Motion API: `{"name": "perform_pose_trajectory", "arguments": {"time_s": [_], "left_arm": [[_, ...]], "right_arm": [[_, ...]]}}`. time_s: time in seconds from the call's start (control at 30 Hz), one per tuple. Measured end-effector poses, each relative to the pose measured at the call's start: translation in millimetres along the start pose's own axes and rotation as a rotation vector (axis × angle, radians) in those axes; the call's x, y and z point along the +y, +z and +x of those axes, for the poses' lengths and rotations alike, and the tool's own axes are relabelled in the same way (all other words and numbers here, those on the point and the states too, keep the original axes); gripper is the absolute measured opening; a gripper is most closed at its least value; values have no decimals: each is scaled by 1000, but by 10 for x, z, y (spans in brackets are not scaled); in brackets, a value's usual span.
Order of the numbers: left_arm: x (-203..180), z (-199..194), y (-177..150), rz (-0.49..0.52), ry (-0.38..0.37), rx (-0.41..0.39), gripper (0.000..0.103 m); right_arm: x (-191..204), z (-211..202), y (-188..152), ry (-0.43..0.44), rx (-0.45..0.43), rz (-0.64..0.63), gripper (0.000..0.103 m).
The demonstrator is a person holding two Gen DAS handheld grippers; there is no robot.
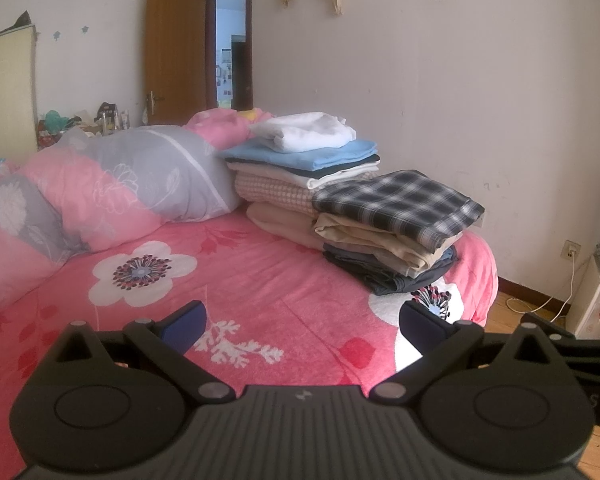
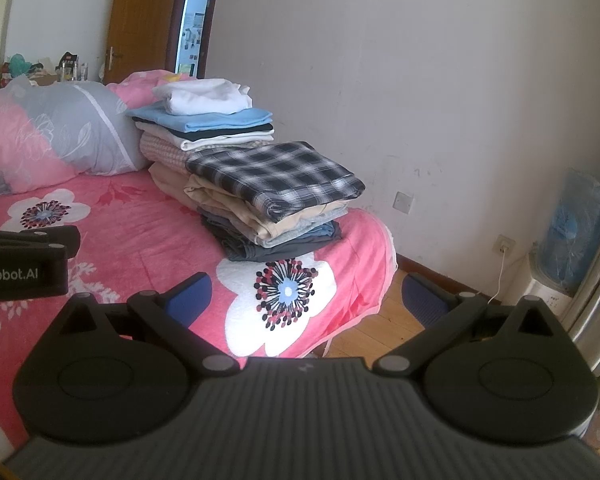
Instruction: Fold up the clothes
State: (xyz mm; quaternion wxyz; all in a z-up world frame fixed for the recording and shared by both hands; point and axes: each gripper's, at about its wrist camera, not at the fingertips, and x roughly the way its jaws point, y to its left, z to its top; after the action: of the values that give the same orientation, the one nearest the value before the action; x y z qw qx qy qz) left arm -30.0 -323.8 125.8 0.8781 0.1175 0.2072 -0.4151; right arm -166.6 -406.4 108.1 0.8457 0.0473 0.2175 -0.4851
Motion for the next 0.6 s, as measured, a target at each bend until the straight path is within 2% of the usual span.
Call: {"name": "perform_pose_trajectory", "arguments": {"time_s": [0.6], "left_arm": [[14, -15, -31, 0, 1, 4, 103]], "right_arm": [[20, -17, -15, 0, 6, -3, 102]]}}
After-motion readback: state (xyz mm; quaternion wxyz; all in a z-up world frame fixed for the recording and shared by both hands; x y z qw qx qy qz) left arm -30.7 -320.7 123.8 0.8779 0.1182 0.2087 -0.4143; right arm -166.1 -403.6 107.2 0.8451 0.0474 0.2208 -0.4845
